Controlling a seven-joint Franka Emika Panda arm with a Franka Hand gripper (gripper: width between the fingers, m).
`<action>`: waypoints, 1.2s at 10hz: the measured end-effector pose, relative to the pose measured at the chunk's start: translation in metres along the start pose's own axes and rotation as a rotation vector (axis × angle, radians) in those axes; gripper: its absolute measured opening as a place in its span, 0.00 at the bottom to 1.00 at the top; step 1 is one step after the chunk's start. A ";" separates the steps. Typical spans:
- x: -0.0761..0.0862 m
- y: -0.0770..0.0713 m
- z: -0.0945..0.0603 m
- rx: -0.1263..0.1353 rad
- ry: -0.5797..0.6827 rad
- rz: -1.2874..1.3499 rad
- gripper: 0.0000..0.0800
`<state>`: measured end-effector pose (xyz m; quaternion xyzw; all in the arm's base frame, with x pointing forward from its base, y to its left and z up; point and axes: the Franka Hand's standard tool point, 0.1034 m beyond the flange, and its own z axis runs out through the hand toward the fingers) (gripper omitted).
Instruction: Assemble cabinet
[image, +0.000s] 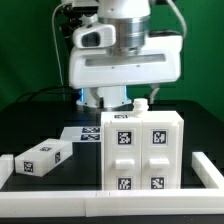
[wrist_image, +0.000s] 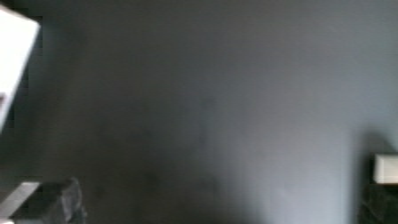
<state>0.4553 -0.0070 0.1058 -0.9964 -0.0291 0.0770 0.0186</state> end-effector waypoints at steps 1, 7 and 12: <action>-0.009 0.018 0.006 -0.004 0.020 -0.038 1.00; -0.014 0.027 0.013 -0.008 0.030 -0.043 1.00; -0.037 0.073 0.026 -0.008 0.039 -0.052 1.00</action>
Offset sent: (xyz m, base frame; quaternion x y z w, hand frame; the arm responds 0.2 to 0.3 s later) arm 0.0000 0.0000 0.0000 0.0000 0.0000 0.0000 1.0000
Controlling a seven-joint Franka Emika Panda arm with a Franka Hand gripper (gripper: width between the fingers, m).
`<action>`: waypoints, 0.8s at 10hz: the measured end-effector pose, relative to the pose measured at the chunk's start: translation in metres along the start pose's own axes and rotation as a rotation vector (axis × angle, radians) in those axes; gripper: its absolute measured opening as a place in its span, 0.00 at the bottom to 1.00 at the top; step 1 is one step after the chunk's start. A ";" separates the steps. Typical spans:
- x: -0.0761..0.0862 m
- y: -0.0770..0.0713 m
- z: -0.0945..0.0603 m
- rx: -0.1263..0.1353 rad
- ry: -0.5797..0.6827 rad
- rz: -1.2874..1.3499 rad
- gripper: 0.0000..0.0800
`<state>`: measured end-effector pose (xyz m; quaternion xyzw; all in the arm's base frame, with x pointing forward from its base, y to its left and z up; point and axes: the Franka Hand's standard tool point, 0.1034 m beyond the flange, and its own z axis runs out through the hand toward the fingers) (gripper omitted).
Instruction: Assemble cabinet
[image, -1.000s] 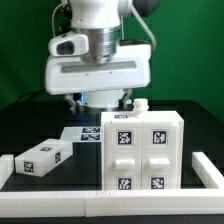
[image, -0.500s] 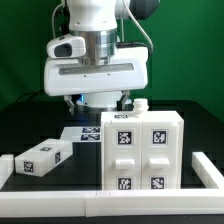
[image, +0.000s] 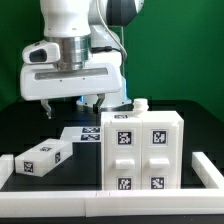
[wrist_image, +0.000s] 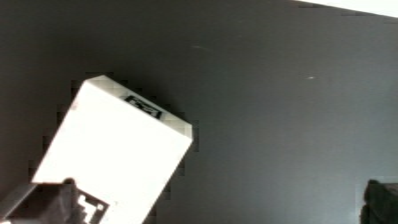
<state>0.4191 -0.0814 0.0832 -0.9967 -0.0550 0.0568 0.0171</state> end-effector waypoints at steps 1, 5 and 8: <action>0.000 -0.001 0.000 0.001 0.000 0.014 1.00; -0.003 0.028 0.019 0.020 0.007 0.326 1.00; 0.013 0.049 0.016 0.010 0.032 0.493 1.00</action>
Offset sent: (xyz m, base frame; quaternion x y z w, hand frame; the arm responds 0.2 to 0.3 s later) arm -0.0035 -0.0411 -0.0184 0.0198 -0.0201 0.2348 0.9716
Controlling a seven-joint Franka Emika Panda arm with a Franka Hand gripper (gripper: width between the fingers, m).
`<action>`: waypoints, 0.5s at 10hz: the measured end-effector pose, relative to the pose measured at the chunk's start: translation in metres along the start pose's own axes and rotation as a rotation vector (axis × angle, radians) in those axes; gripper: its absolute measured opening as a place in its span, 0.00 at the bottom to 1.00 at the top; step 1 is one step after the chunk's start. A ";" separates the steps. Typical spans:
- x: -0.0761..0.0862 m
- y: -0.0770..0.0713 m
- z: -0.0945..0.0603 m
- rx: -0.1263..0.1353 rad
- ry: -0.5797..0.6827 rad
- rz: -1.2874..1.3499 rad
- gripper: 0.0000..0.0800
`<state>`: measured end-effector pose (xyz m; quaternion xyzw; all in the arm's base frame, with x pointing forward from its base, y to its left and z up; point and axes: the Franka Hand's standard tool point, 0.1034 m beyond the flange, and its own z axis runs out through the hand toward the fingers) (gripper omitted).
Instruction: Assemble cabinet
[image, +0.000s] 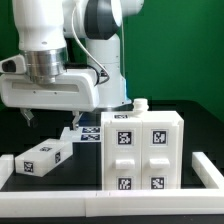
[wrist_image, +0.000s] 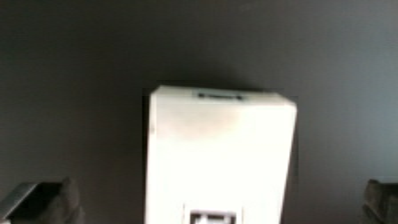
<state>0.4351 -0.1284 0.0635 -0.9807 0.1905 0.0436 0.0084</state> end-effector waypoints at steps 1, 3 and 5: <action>-0.001 -0.002 0.002 0.000 -0.001 0.011 1.00; -0.002 -0.003 0.002 0.000 -0.002 0.002 1.00; 0.006 0.004 0.015 -0.005 0.015 -0.053 1.00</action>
Offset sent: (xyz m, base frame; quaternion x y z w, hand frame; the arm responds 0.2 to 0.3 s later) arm -0.0028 0.0075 -0.0117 -0.0300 0.0342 -0.0148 0.9989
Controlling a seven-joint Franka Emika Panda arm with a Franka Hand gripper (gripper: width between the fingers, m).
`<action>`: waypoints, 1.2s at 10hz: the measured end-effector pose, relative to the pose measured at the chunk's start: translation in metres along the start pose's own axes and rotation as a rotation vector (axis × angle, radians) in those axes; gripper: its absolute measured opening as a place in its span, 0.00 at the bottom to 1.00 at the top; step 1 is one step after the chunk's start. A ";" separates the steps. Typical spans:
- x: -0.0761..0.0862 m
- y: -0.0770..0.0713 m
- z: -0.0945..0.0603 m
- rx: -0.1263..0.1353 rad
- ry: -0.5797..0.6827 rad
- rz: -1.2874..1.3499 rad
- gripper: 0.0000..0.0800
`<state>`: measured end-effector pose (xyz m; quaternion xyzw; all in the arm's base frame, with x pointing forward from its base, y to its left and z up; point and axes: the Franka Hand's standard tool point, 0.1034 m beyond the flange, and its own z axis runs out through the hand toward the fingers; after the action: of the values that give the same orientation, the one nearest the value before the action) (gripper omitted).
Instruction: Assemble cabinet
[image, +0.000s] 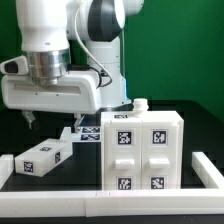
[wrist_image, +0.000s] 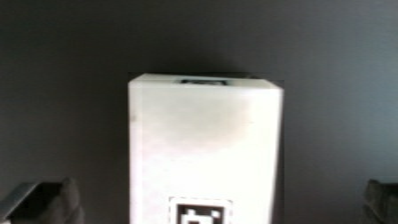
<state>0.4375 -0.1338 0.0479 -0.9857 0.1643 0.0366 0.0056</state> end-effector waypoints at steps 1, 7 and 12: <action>0.009 0.005 0.005 -0.008 0.011 -0.009 1.00; 0.018 0.009 0.017 -0.020 0.014 -0.065 1.00; 0.028 0.007 0.026 -0.028 0.027 -0.085 1.00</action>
Offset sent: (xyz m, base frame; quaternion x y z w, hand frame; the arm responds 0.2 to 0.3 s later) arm 0.0070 -0.0154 -0.0093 0.0019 0.0112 -0.0176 0.9998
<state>0.4595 -0.1488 0.0203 -0.9922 0.1219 0.0255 -0.0090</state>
